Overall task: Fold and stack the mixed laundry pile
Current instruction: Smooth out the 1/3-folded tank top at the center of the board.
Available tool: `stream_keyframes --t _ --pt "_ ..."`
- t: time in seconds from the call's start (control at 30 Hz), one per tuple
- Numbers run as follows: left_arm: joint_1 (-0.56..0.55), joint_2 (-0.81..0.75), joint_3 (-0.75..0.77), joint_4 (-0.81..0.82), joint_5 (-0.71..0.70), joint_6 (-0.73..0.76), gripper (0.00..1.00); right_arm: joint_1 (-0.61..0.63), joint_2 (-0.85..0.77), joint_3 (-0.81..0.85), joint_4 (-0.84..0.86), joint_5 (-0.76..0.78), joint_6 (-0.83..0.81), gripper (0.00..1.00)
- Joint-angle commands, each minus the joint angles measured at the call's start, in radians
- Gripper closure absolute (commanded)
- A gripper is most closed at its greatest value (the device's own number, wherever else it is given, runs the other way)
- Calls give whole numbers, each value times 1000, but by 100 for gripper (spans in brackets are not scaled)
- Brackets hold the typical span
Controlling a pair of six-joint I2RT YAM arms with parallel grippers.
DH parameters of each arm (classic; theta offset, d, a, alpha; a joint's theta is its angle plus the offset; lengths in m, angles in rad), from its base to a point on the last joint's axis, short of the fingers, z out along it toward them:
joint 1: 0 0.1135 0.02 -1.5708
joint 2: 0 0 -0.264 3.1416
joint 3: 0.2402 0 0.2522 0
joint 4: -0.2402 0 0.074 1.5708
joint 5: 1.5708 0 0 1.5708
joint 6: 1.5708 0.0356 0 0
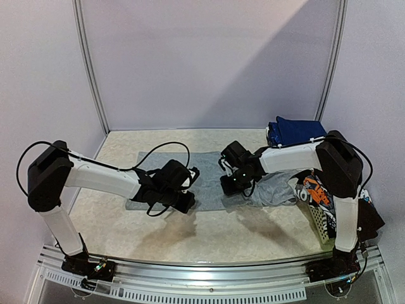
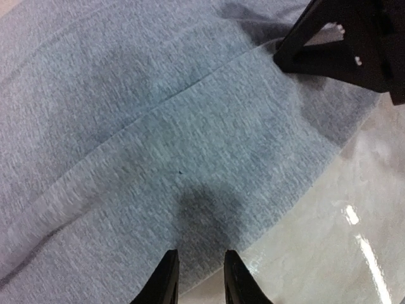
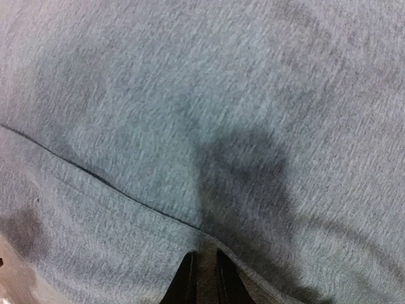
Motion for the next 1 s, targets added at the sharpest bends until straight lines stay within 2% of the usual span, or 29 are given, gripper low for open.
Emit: stream_keyframes --t 0.0,0.33,0.53,0.97 --pt "-17 60 57 -4 -26 29 75 -16 38 26 4 -4 -5 87" --pt "51 79 74 -96 -207 11 76 -16 24 21 -15 7 -12 86" --pt "69 -22 0 -171 -290 -42 73 -17 -58 0 -26 20 -16 81" --pt "98 -175 -160 -225 -362 -169 73 -17 -305 -284 14 18 36 78"
